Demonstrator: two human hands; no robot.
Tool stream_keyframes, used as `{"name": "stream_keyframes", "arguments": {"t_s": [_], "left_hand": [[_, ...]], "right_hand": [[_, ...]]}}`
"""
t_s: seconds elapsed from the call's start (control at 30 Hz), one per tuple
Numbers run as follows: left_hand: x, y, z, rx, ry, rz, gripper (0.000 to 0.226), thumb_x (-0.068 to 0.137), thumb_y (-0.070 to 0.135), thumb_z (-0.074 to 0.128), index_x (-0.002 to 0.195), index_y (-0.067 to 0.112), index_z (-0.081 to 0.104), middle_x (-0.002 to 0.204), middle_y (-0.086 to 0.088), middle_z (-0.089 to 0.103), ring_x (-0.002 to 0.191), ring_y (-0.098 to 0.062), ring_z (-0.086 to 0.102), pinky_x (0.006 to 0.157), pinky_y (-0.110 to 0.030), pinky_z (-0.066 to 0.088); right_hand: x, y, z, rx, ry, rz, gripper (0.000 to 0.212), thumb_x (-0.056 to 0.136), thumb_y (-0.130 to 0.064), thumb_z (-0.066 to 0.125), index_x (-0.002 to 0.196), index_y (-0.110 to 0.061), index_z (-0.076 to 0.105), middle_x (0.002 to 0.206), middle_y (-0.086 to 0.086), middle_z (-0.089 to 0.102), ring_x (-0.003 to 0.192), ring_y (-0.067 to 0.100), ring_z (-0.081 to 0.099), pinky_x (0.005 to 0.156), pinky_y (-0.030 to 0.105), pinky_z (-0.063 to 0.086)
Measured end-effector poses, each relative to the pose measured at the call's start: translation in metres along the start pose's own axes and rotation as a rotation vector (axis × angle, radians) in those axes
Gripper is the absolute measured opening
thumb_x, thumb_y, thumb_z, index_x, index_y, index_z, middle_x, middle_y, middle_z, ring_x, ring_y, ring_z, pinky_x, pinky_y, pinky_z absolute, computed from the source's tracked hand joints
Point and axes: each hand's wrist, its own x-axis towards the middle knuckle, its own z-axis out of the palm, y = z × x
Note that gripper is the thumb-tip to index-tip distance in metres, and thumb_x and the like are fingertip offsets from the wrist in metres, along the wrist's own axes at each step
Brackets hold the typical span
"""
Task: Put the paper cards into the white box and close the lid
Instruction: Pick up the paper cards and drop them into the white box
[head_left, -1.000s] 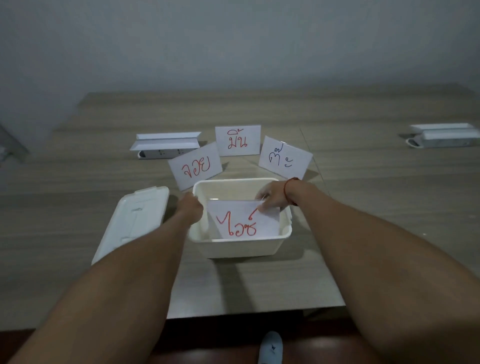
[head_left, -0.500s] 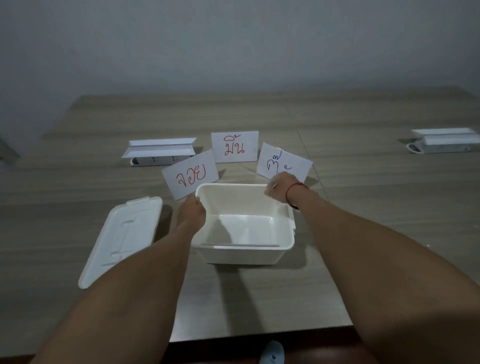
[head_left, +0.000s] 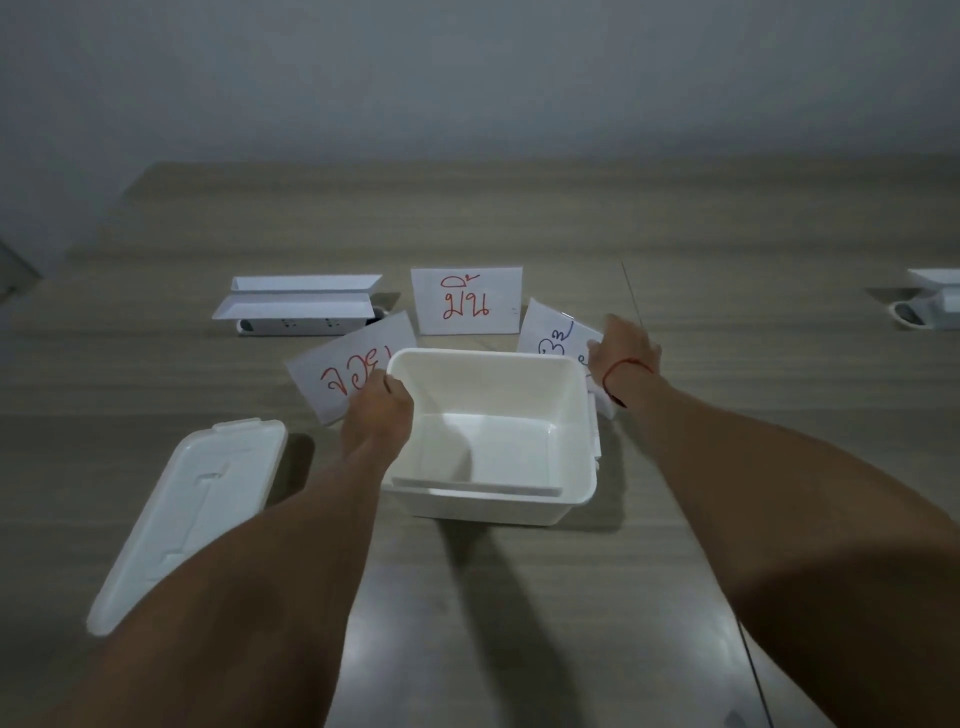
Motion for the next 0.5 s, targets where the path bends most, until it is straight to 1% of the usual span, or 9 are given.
{"name": "stream_keyframes", "arguments": {"t_s": [0.07,0.17,0.23,0.3,0.37,0.43,0.5], "left_hand": [[0.002,0.003,0.000,0.015,0.008,0.014,0.033,0.101,0.026,0.028,0.101,0.007,0.055,0.091,-0.008,0.055,0.080,-0.021,0.053,0.068,-0.032,0.040],[0.005,0.006,0.000,-0.001,0.011,0.019,0.035,0.101,0.025,0.028,0.106,0.006,0.056,0.092,-0.008,0.054,0.082,-0.021,0.053,0.069,-0.032,0.041],[0.006,0.004,0.000,-0.031,-0.009,0.021,0.035,0.100,0.026,0.028,0.107,0.006,0.056,0.095,-0.010,0.059,0.083,-0.023,0.055,0.072,-0.036,0.048],[0.006,0.002,-0.002,-0.070,-0.048,0.030,0.034,0.100,0.026,0.029,0.112,0.007,0.055,0.104,-0.015,0.062,0.087,-0.025,0.057,0.077,-0.039,0.052],[0.002,0.002,-0.008,-0.106,-0.102,0.042,0.035,0.101,0.022,0.029,0.124,0.008,0.052,0.115,-0.016,0.059,0.092,-0.022,0.052,0.076,-0.036,0.046],[0.000,0.003,-0.014,-0.111,-0.162,0.061,0.036,0.101,0.016,0.029,0.130,0.006,0.047,0.124,-0.017,0.055,0.096,-0.020,0.046,0.080,-0.033,0.038],[-0.003,0.003,-0.022,-0.101,-0.207,0.064,0.038,0.100,0.012,0.029,0.134,0.006,0.045,0.130,-0.019,0.053,0.103,-0.025,0.048,0.087,-0.036,0.039]], "right_hand": [[0.007,0.004,0.007,-0.007,-0.023,0.016,0.029,0.097,-0.020,0.047,0.122,-0.009,0.055,0.128,0.016,0.059,0.122,0.033,0.053,0.098,0.040,0.040],[0.008,0.003,0.017,0.065,-0.022,0.010,0.026,0.097,-0.009,0.043,0.117,-0.006,0.060,0.124,0.018,0.061,0.115,0.034,0.059,0.093,0.039,0.046],[0.004,0.001,0.018,0.059,0.021,-0.024,0.025,0.097,-0.005,0.042,0.114,-0.004,0.060,0.122,0.019,0.062,0.113,0.034,0.060,0.090,0.038,0.046],[0.001,-0.002,0.012,0.048,0.096,-0.076,0.023,0.096,-0.004,0.043,0.111,-0.006,0.059,0.118,0.017,0.064,0.112,0.033,0.059,0.091,0.038,0.044],[-0.002,-0.009,-0.005,0.079,0.174,-0.125,0.022,0.096,-0.005,0.043,0.112,-0.009,0.058,0.116,0.015,0.065,0.111,0.032,0.059,0.093,0.038,0.040],[-0.004,-0.020,-0.028,0.128,0.245,-0.141,0.024,0.098,-0.009,0.040,0.116,-0.011,0.056,0.119,0.014,0.064,0.114,0.031,0.056,0.097,0.038,0.035],[-0.012,-0.034,-0.052,0.152,0.303,-0.173,0.027,0.100,-0.016,0.036,0.119,-0.013,0.056,0.121,0.014,0.062,0.118,0.031,0.052,0.099,0.039,0.032]]}}
